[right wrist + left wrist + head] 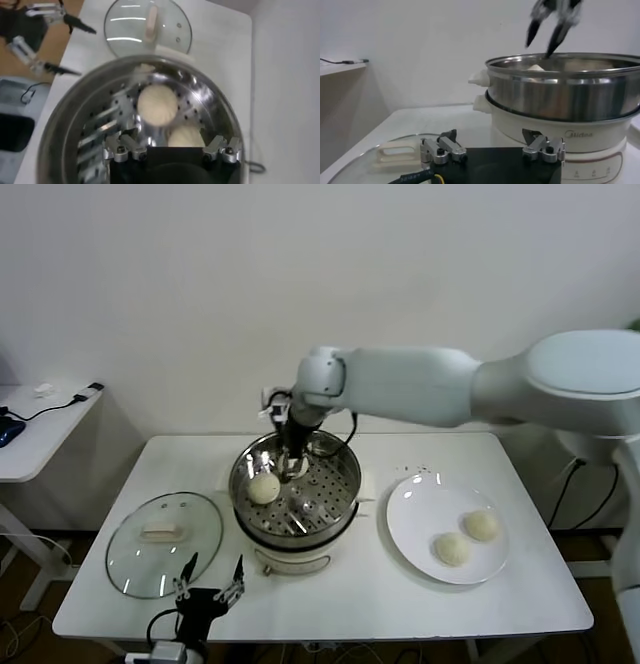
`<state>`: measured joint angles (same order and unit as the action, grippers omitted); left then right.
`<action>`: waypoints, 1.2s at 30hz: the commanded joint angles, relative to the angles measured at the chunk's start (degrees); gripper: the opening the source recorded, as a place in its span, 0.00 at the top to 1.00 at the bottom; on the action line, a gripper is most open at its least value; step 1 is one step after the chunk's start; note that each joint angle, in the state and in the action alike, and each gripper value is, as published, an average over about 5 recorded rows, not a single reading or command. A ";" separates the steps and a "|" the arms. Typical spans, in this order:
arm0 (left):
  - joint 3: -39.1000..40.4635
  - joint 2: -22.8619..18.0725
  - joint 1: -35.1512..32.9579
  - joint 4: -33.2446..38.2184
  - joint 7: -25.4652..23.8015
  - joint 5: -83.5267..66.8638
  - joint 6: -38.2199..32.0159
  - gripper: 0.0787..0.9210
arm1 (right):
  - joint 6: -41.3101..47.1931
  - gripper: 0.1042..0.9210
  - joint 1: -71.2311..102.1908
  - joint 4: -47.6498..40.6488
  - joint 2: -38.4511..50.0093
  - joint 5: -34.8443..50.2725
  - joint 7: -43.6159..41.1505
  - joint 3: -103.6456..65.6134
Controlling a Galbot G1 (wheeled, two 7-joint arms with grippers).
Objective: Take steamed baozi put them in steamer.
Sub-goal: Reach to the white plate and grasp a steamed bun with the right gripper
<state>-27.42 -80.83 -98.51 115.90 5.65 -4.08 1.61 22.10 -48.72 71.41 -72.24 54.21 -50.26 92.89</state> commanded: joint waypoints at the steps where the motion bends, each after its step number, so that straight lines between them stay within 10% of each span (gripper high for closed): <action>1: 0.00 0.36 0.12 -0.62 -0.02 0.16 -0.10 0.12 | -7.54 0.12 -15.93 14.51 25.47 -7.56 -11.34 13.57; 13: -0.94 0.38 0.18 -0.96 -0.07 0.08 -0.07 0.12 | -5.91 0.12 -0.72 19.76 38.95 -22.71 -7.86 15.54; 36: -1.60 0.84 -0.65 -1.11 0.04 -0.13 -0.65 0.12 | 3.76 0.12 25.95 10.19 34.74 -30.91 3.70 -3.91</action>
<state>-29.20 -80.09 -99.03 114.77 5.69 -4.20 1.01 22.70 -30.58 83.45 -37.43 26.02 -50.25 94.00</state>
